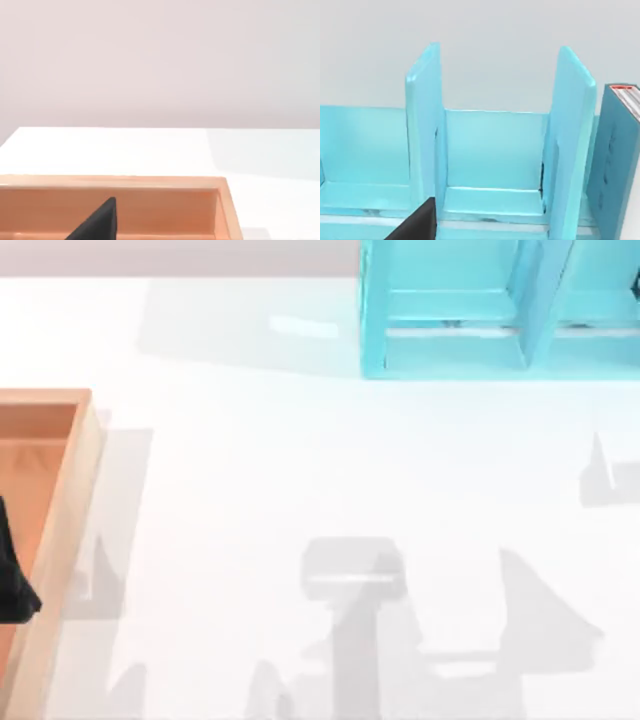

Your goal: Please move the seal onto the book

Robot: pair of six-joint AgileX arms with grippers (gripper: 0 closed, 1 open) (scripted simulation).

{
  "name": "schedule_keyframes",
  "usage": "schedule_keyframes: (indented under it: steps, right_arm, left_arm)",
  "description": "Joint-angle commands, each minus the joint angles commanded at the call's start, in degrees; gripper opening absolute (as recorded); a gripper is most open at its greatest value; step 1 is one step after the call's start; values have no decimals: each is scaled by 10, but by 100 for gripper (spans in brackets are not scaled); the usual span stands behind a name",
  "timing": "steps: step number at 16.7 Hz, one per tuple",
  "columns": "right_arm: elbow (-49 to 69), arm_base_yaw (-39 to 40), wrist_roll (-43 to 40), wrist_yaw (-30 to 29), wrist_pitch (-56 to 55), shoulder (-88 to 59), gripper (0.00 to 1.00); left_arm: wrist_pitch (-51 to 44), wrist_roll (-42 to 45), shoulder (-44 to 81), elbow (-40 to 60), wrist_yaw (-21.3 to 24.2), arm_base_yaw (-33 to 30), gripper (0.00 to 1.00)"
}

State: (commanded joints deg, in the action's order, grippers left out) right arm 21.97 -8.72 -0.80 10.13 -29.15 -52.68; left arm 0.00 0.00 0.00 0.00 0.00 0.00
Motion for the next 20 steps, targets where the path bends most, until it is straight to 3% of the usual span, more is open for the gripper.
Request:
schedule_keyframes:
  steps: [5,11,15,20]
  right_arm:
    - [116,-55,0,51,-156,-322,100]
    - [232,-117,-4,86,-310,-606,100]
    - [278,-143,-5,96,-369,-697,100]
    - [287,-148,-5,98,-380,-711,100]
  left_arm:
    - [0,0,0,0,0,0,100]
    - [0,0,0,0,0,0,100]
    - [0,0,0,0,0,0,100]
    - [0,0,0,0,0,0,100]
